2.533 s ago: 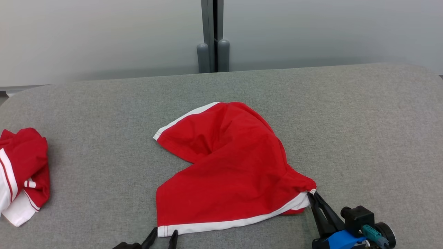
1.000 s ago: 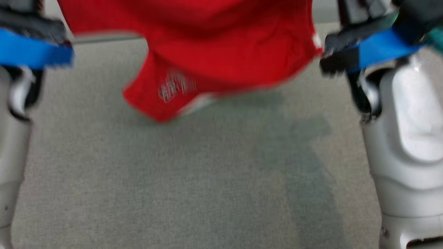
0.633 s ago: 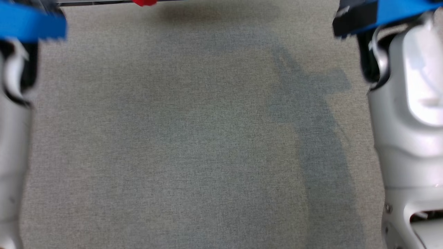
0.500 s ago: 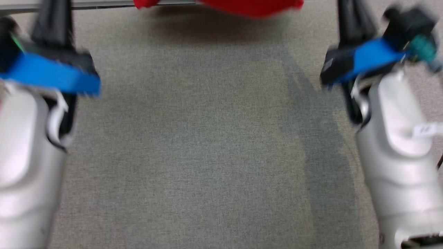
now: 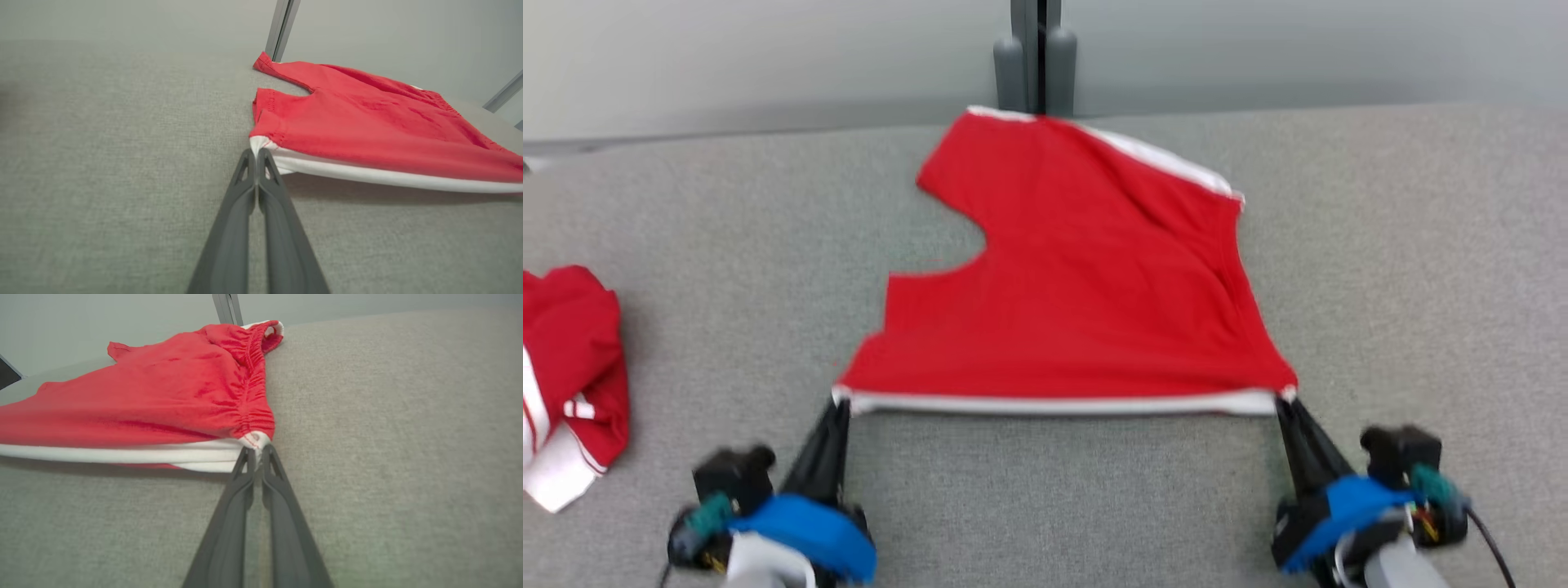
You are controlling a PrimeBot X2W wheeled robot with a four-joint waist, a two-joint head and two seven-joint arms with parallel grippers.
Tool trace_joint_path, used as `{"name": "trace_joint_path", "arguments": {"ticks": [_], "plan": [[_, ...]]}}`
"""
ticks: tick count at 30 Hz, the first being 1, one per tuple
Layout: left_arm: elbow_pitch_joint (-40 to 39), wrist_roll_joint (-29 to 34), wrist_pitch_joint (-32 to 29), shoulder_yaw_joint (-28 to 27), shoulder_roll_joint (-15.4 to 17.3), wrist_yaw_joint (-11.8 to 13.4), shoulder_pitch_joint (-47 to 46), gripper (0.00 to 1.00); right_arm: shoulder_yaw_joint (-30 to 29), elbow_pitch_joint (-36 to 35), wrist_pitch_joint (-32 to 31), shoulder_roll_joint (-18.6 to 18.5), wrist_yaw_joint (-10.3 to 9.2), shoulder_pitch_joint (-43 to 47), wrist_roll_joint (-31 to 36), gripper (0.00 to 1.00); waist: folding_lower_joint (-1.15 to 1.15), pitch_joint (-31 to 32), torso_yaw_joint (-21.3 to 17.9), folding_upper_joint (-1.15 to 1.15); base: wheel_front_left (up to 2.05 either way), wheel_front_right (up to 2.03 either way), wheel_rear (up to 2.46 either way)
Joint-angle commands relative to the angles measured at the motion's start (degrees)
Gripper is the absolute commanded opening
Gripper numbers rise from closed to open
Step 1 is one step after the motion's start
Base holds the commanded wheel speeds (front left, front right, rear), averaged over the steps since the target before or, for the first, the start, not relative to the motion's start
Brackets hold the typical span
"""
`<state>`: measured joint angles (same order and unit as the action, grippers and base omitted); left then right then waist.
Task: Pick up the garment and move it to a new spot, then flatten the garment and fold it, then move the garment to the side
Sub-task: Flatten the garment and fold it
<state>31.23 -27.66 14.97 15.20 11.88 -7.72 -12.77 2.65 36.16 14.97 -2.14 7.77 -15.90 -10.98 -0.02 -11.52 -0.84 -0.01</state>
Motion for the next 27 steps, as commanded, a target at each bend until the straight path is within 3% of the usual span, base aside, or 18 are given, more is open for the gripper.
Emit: {"name": "trace_joint_path", "arguments": {"ticks": [1,10,17,23,27], "plan": [[0.7,0.54,0.33,-1.54,1.0,0.55,2.52,0.0,-1.6,-0.45,0.31,-1.37,-0.58,3.29,-1.13,0.0,0.02,2.5,-1.13,0.01,0.0,0.0,0.0],[1.07,3.86,0.33,-3.97,-2.33,0.61,12.99,0.0,-1.39,-2.27,0.32,-1.41,-0.62,13.08,-2.23,0.0,0.02,10.28,-1.29,0.01,0.0,0.0,0.0],[0.28,5.57,0.33,-6.53,-4.31,0.61,17.6,0.0,-0.25,-4.84,0.33,-1.4,-0.62,17.98,-5.02,0.0,0.02,12.27,-1.26,0.01,0.0,0.0,0.0],[-2.78,6.73,0.33,-5.87,-3.5,0.58,14.08,0.0,1.07,-6.57,0.33,-1.29,-0.57,17.53,-5.6,0.0,0.02,11.52,-1.89,0.01,0.0,0.0,0.0],[-5.18,6.47,0.32,-3.54,-1.06,0.57,8.91,0.0,1.27,-7.65,0.33,-1.2,-0.56,14.34,-8.05,0.0,0.02,9.46,-2.74,0.01,0.0,0.0,0.0]]}}
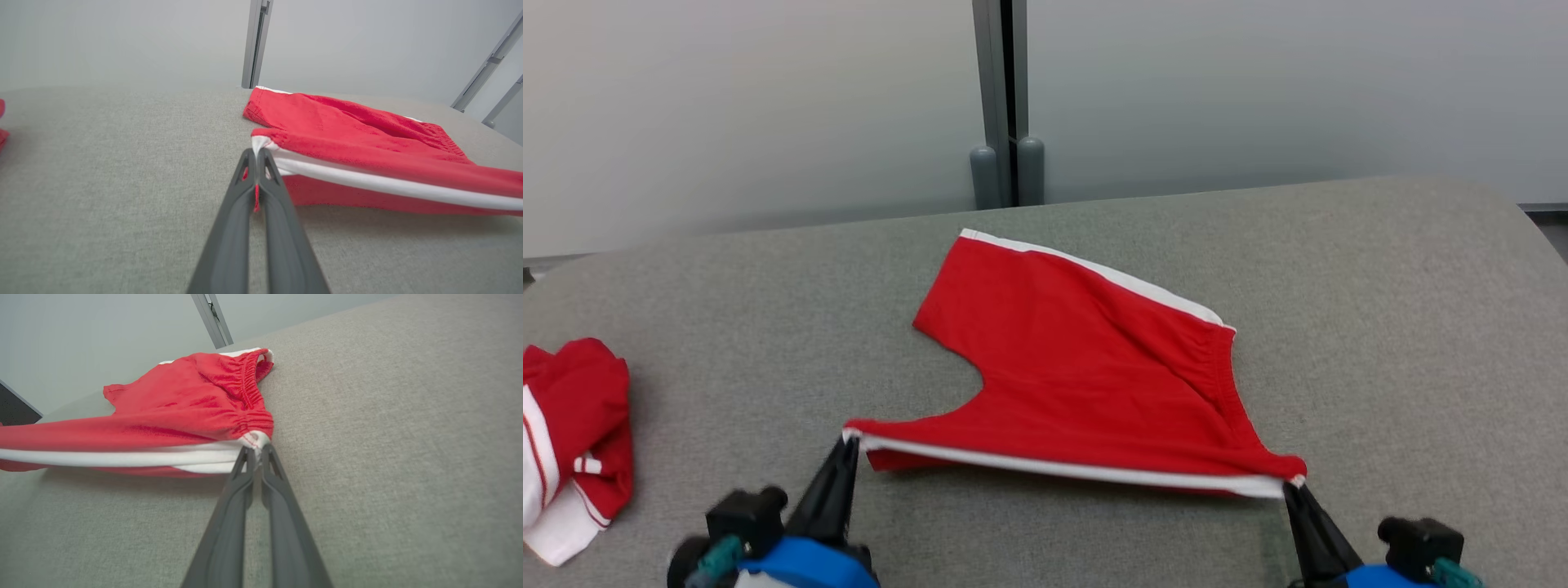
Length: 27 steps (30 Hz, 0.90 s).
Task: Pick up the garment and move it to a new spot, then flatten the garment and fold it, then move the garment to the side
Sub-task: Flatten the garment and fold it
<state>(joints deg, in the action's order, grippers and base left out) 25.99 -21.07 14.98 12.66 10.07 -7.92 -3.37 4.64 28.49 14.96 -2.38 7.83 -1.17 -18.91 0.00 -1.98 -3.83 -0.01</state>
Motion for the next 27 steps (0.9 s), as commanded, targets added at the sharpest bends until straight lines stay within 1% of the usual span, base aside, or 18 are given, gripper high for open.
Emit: {"name": "trace_joint_path", "arguments": {"ticks": [1,3,6,10,13,16,22,25,27], "plan": [[-0.39,-0.45,0.31,-0.22,1.72,0.76,-2.47,0.0,-0.43,-0.26,0.34,-0.94,-0.61,-1.39,-0.87,0.0,0.0,-0.88,0.0,0.01,0.0,0.0,0.0],[-0.92,-1.38,0.31,1.37,4.14,0.73,-6.92,0.0,0.51,-0.78,0.33,-0.92,-0.6,-3.79,-2.17,0.0,0.0,-2.81,-0.59,0.01,0.0,0.0,0.0],[-1.53,-3.18,0.31,5.05,8.72,0.73,-14.58,0.0,1.57,-0.93,0.33,-0.93,-0.59,-8.47,-3.58,0.0,0.0,-6.33,-1.62,0.01,0.0,0.0,0.0],[-2.1,-6.39,0.3,11.25,16.12,0.72,-23.94,0.0,3.29,0.24,0.32,-0.89,-0.52,-15.78,-4.7,0.0,0.0,-11.56,-3.22,0.01,0.0,0.0,0.0],[-2.46,-9.28,0.31,15.83,20.63,0.71,-30.14,0.0,4.68,1.71,0.31,-0.9,-0.45,-20.88,-5.97,0.0,0.0,-14.93,-4.29,0.01,0.0,0.0,0.0],[-2.53,-12.18,0.3,19.19,24.12,0.66,-34.62,0.0,6.52,3.2,0.31,-0.83,-0.41,-25.49,-7.2,0.0,0.0,-17.71,-5.19,0.01,0.0,0.0,0.0],[-2.89,-19.15,0.3,25.03,29.41,0.51,-40.95,0.0,10.2,6.34,0.31,-0.79,-0.4,-33.33,-10.23,0.0,0.0,-22.49,-6.82,0.01,0.0,0.0,0.0],[-3.91,-23.56,0.3,29.86,32.27,0.5,-44.57,0.0,11.36,7.44,0.31,-0.74,-0.39,-36.7,-11.46,0.0,0.0,-24.55,-7.51,0.01,0.0,0.0,0.0],[-4.55,-25.53,0.3,34.34,34.52,0.5,-47.17,0.0,11.69,8.16,0.31,-0.75,-0.38,-38.35,-12.13,0.0,0.0,-25.49,-7.97,0.01,0.0,0.0,0.0]]}}
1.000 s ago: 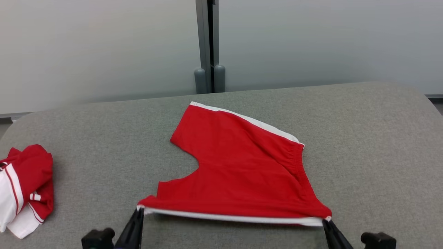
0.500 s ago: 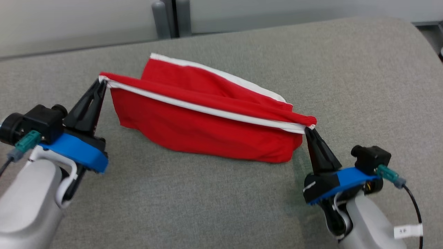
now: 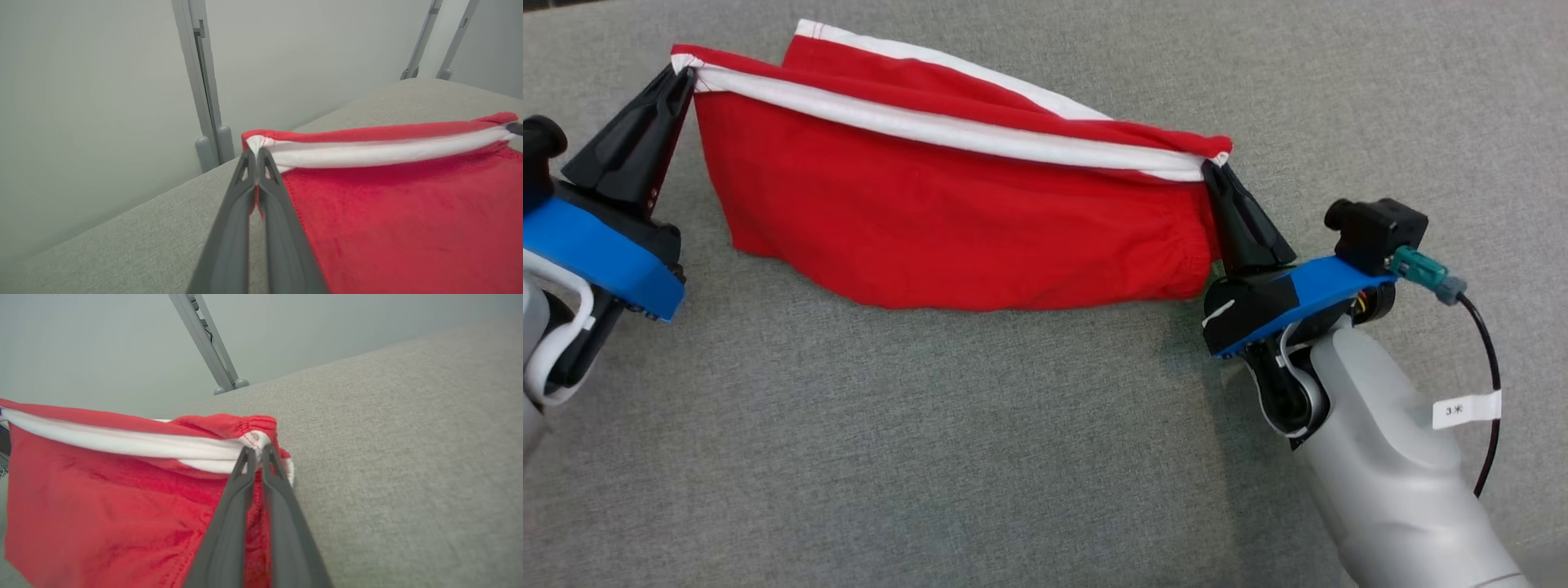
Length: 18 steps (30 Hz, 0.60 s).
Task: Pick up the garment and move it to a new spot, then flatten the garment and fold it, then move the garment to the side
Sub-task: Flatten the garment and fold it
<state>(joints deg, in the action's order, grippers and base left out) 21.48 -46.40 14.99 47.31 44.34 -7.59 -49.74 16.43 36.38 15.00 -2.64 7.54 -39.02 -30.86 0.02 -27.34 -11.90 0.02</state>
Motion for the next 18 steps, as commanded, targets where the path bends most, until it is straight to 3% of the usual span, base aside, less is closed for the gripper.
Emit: {"name": "trace_joint_path", "arguments": {"ticks": [1,12,18], "plan": [[-0.33,-1.48,0.29,1.78,1.07,0.17,-2.19,0.0,0.1,0.51,0.26,-0.46,-0.1,-1.26,-0.47,0.0,-0.02,-0.57,-0.11,-0.02,0.0,0.0,0.0],[1.63,-10.87,0.29,16.66,5.54,0.17,-14.53,0.0,1.6,1.03,0.24,-0.44,-0.08,-5.7,-4.11,0.0,-0.02,-3.22,-2.92,-0.02,0.0,0.0,0.0],[3.43,-13.52,0.29,20.43,6.01,0.17,-18.64,0.0,3.1,0.49,0.24,-0.43,-0.08,-6.27,-5.1,0.0,-0.02,-4.97,-4.69,-0.02,0.0,0.0,0.0]]}}
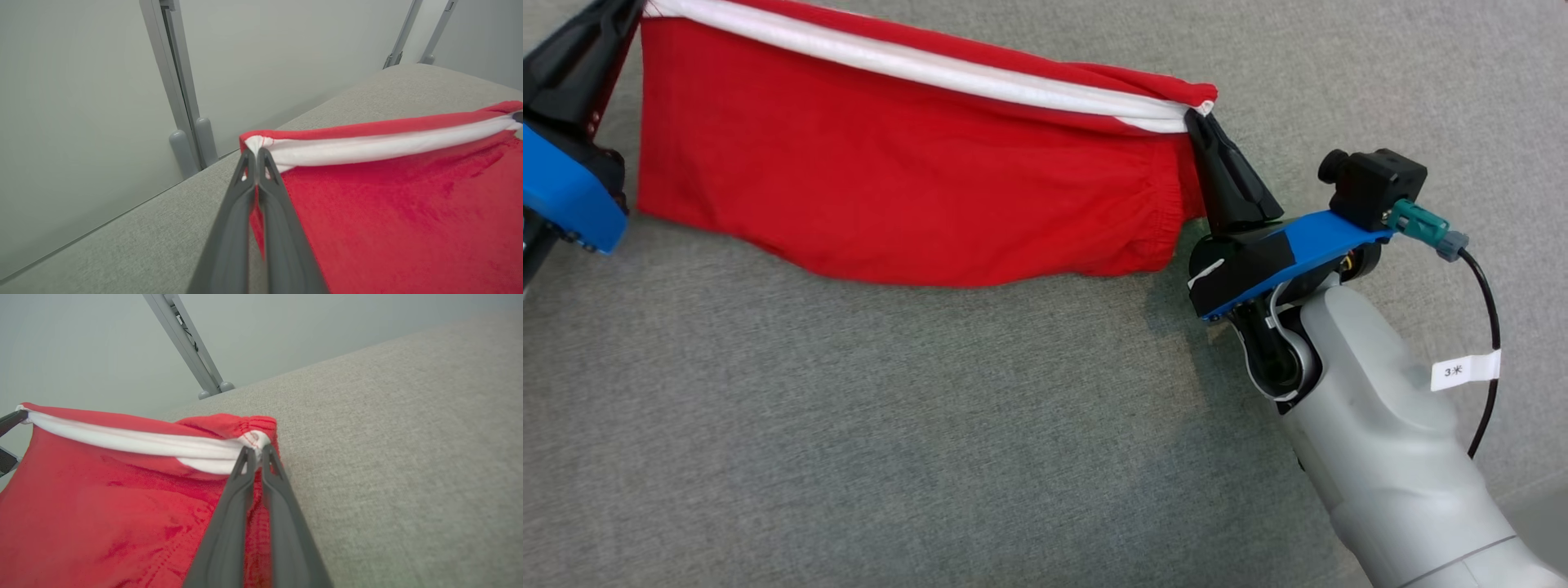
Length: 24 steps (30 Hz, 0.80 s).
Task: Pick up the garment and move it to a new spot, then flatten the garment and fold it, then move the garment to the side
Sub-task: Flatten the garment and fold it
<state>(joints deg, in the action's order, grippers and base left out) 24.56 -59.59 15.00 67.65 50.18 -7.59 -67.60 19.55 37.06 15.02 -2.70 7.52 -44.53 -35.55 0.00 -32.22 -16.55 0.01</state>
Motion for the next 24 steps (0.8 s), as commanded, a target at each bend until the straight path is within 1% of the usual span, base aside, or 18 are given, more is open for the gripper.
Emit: {"name": "trace_joint_path", "arguments": {"ticks": [1,4,8,14,16,17,18,19,20,21,22,24], "plan": [[0.67,-0.74,0.28,0.49,0.21,0.17,-1.23,0.0,0.44,-0.54,0.22,-0.36,-0.06,-0.67,-0.62,0.0,0.0,-0.44,-0.41,-0.01,0.0,0.0,0.0],[1.92,-1.63,0.28,0.85,0.18,0.17,-2.5,0.0,1.66,-1.65,0.21,-0.39,-0.05,-0.2,-1.25,0.0,0.0,-1.32,-1.5,-0.01,0.0,0.0,0.0],[3.18,-2.08,0.28,1.56,0.92,0.17,-2.9,0.0,3.44,-3.22,0.21,-0.36,-0.04,0.64,-2.27,0.0,0.0,-2.02,-2.97,-0.01,0.0,0.0,0.0],[3.94,-2.17,0.28,1.87,0.74,0.17,-3.21,0.0,4.47,-4.8,0.21,-0.35,-0.04,0.98,-3.19,0.0,0.0,-2.7,-3.78,-0.01,0.0,0.0,0.0],[3.89,-1.92,0.28,1.91,0.45,0.17,-2.99,0.0,4.25,-5.29,0.21,-0.36,-0.04,0.95,-3.24,0.3,0.0,-2.91,-3.82,-0.01,0.0,0.0,0.0],[3.96,-2.36,0.28,1.73,0.19,0.18,-2.76,0.0,4.25,-5.59,0.21,-0.36,-0.04,0.98,-3.44,0.62,0.0,-3.03,-3.79,-0.01,0.0,0.0,0.0],[4.08,-2.31,0.28,1.57,-0.05,0.18,-2.6,0.0,4.22,-6.1,0.21,-0.36,-0.04,1.06,-3.91,1.0,0.0,-3.12,-3.72,-0.01,0.0,0.0,0.0],[4.25,-2.17,0.28,1.44,-0.25,0.18,-2.41,0.0,4.2,-6.33,0.21,-0.36,-0.04,1.16,-3.92,1.0,0.0,-3.16,-3.63,-0.01,0.0,0.0,0.0],[4.43,-2.42,0.28,1.0,-0.54,0.17,-2.13,0.33,4.14,-6.49,0.21,-0.36,-0.04,1.26,-3.85,1.0,0.0,-3.18,-3.52,-0.01,0.0,0.0,0.0],[4.63,-2.6,0.28,0.44,-0.85,0.17,-1.86,0.92,4.07,-6.59,0.21,-0.35,-0.03,1.28,-3.39,1.0,0.0,-3.15,-3.39,-0.01,0.0,0.0,0.0],[4.79,-2.57,0.28,0.18,-1.17,0.17,-1.51,1.0,3.86,-6.61,0.21,-0.35,-0.03,1.35,-3.12,1.0,0.0,-3.07,-3.18,-0.01,0.0,0.0,0.0],[4.78,-2.26,0.27,-0.65,-1.85,0.17,-0.69,1.0,3.1,-6.69,0.21,-0.36,-0.03,1.54,-2.7,1.0,0.0,-2.87,-2.71,-0.01,0.0,0.0,0.0]]}}
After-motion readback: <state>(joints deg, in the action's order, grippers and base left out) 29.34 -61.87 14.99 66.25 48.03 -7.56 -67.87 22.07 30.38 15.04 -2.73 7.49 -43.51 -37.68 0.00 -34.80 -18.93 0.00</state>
